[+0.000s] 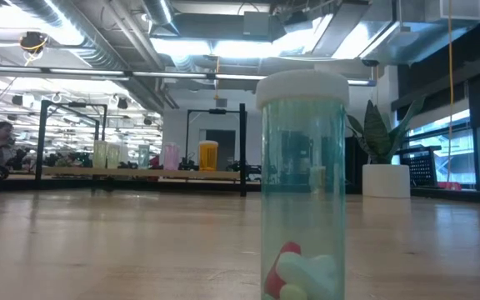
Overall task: Pick and place medicine bottles onto shelf by color
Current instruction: Put the left green pill bottle on the shelf and align it with the other green pill bottle
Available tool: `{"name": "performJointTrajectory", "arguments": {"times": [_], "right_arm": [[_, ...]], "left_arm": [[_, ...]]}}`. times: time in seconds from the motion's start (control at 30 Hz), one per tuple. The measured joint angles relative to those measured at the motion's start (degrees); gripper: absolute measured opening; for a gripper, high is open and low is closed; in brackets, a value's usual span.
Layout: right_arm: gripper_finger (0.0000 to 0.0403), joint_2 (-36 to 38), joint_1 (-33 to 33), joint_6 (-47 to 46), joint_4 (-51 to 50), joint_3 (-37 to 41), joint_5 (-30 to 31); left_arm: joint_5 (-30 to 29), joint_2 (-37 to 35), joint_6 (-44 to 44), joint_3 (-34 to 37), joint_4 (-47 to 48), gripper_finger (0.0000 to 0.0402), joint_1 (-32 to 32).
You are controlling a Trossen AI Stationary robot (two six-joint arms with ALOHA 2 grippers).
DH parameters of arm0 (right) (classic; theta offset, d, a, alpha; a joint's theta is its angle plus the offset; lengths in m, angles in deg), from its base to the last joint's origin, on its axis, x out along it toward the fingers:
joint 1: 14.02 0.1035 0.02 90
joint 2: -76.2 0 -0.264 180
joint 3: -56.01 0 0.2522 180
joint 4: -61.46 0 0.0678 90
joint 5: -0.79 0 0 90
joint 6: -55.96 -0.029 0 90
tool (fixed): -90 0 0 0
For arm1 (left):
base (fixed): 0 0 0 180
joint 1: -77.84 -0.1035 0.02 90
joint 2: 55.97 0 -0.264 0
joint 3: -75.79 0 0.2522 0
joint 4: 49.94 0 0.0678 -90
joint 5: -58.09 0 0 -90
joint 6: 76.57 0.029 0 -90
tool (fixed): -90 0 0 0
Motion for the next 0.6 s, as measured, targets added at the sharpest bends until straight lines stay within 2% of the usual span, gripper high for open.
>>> {"name": "performJointTrajectory", "arguments": {"times": [0.3, 0.6], "right_arm": [[0.0231, 0.0, -0.1, 1.1, 0.0, 0.0, 0.0], [0.0231, 0.1, -0.2, 1.3, 0.0, 0.0, 0.1]], "left_arm": [[0.3, 3.6, 0.0, 0.0, 0.1, 0.0222, 0.0], [0.3, 4.2, -0.6, 0.0, 0.1, 0.0222, 0.0]]}}
